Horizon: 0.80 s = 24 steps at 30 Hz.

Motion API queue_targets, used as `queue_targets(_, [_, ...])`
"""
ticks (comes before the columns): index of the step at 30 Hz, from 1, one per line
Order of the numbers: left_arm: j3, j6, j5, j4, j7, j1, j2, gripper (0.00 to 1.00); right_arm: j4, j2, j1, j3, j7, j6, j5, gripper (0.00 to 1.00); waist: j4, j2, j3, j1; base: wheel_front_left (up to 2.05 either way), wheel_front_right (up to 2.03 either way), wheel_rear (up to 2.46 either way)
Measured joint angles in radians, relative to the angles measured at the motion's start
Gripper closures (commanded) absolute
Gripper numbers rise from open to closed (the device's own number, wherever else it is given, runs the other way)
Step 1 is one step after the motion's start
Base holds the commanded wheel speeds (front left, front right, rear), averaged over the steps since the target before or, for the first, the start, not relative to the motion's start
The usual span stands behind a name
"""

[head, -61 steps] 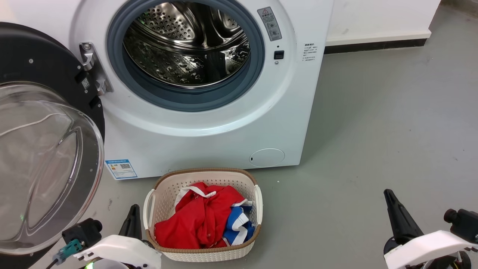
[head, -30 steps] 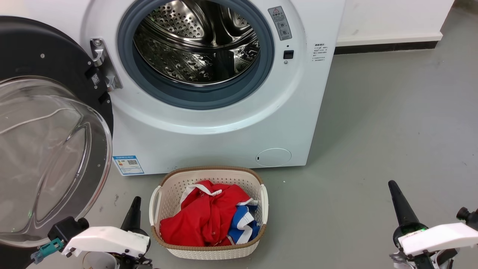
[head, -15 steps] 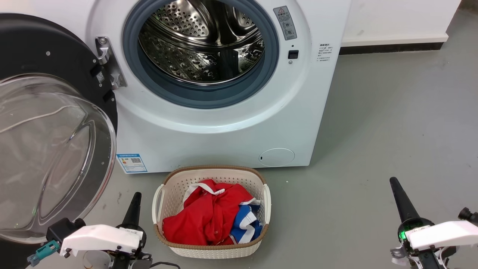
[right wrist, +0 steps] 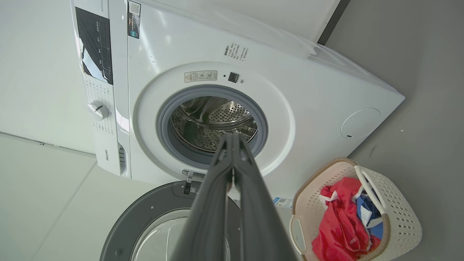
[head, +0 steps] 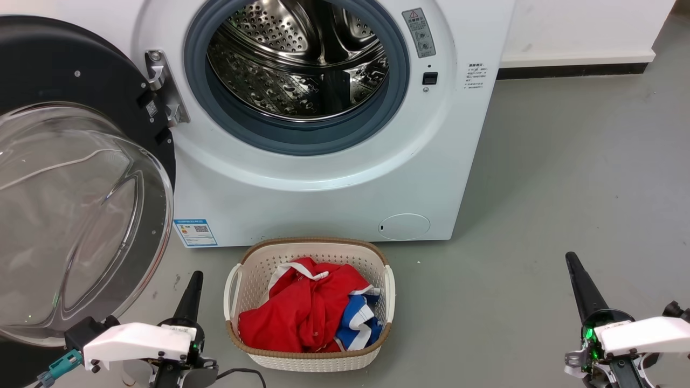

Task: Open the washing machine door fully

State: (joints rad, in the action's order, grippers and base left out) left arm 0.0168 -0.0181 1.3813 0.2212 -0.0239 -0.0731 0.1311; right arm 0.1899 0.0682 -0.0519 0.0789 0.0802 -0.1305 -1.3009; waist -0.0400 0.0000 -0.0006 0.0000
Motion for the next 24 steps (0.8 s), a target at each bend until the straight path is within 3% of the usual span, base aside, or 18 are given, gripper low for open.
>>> queue_targets(24, [-0.074, -0.068, 0.142, 0.014, -0.049, -0.017, -0.045, 1.0, 0.033, -0.006, -0.031, 0.017, 0.017, 0.0, -0.188, 1.0, 0.022, 0.0, 0.002, 0.0, 0.0, 0.0, 0.0])
